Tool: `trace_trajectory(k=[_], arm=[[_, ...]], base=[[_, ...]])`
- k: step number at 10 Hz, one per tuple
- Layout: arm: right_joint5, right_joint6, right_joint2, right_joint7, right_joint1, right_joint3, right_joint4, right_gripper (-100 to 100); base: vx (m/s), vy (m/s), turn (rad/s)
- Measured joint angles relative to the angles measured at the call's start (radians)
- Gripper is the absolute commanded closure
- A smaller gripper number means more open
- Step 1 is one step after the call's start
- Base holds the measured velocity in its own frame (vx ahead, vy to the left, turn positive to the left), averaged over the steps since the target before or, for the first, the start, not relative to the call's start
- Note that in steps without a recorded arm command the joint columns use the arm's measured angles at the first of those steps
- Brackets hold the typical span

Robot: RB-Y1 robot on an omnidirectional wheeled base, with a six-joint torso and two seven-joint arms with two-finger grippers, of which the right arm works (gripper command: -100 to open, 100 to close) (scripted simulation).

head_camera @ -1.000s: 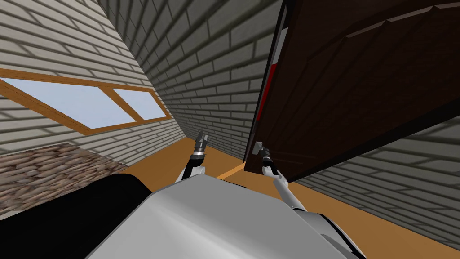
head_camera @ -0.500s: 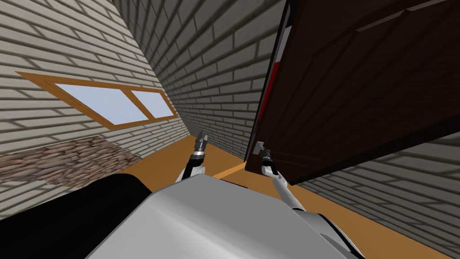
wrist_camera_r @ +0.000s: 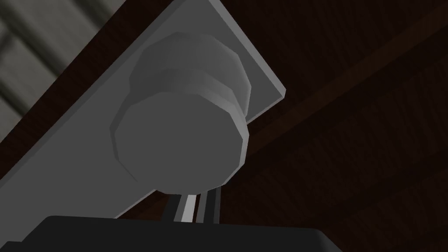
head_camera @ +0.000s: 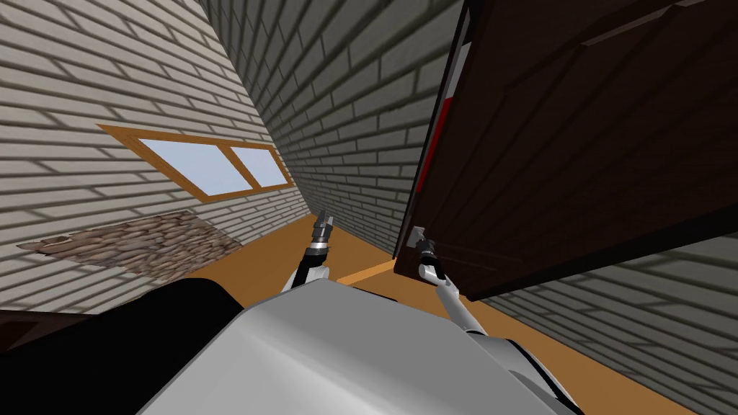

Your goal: Pull the door open

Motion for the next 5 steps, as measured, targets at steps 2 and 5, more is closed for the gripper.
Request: trace_trajectory(k=[2,5], arm=[[-0.023,0.001,0.009,-0.036,-0.008,0.002,0.013,-100],[-0.074,0.018,0.018,-0.094,0.004,0.002,-0.005,-100]], base=[[-0.062,-0.040,0.059],[-0.107,-0.052,-0.001]])
